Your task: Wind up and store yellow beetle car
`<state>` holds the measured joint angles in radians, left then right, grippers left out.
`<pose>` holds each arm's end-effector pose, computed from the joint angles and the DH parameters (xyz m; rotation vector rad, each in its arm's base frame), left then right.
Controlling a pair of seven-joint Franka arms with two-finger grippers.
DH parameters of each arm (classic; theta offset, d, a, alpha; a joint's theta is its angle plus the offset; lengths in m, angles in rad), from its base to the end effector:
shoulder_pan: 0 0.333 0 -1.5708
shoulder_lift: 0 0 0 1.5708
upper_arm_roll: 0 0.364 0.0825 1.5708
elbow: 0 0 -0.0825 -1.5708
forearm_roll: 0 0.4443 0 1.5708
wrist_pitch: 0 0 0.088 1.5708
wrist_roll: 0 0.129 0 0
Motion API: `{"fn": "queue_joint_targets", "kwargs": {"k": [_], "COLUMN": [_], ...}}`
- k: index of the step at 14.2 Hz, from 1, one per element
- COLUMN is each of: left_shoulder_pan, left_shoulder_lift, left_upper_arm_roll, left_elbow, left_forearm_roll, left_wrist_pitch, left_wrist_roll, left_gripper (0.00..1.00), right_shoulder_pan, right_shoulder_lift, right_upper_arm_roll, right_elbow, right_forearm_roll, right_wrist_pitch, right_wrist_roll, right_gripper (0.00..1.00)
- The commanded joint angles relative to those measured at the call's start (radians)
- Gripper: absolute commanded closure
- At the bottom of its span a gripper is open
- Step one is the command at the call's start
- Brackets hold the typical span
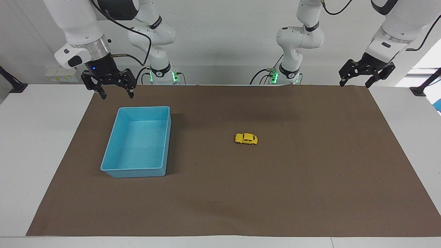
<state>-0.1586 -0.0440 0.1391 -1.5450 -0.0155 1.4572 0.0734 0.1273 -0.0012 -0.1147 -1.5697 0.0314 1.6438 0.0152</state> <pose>0.5862 -0.0115 0.6806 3.1147 -0.1474 -0.0680 0.6235 0.0117 0.6587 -3.1068 0.0058 -0.1163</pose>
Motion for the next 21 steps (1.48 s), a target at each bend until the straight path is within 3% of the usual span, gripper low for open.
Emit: {"fn": "queue_joint_targets", "kwargs": {"k": [1, 8, 11, 16, 21], "left_shoulder_pan": [0.007, -0.012, -0.071, -0.143, -0.187], "left_shoulder_lift": [-0.022, 0.007, 0.012, 0.018, 0.075], "left_upper_arm_roll": [-0.004, -0.022, -0.035, -0.039, -0.042], "left_elbow": [-0.02, 0.023, 0.026, 0.026, 0.028], "left_forearm_roll": [0.005, 0.003, 0.005, -0.003, -0.021], "left_wrist_pitch": [0.002, 0.006, 0.014, 0.022, 0.043], "left_wrist_roll": [-0.009, -0.004, 0.019, 0.196, 0.465], "left_gripper": [0.0, 0.0, 0.0, 0.0, 0.0], "right_shoulder_pan": [-0.008, -0.035, -0.034, -0.034, -0.034], "right_shoulder_lift": [-0.008, -0.006, -0.006, -0.006, -0.006], "right_upper_arm_roll": [0.0, -0.007, -0.003, -0.003, -0.003], "right_elbow": [0.004, 0.002, 0.002, 0.002, 0.002], "right_forearm_roll": [0.004, -0.001, -0.001, 0.001, 0.001], "right_wrist_pitch": [-0.019, -0.019, -0.018, -0.019, -0.019], "right_wrist_roll": [-0.02, -0.018, -0.018, -0.018, -0.018], "right_gripper": [0.0, 0.0, 0.0, 0.0, 0.0]}}
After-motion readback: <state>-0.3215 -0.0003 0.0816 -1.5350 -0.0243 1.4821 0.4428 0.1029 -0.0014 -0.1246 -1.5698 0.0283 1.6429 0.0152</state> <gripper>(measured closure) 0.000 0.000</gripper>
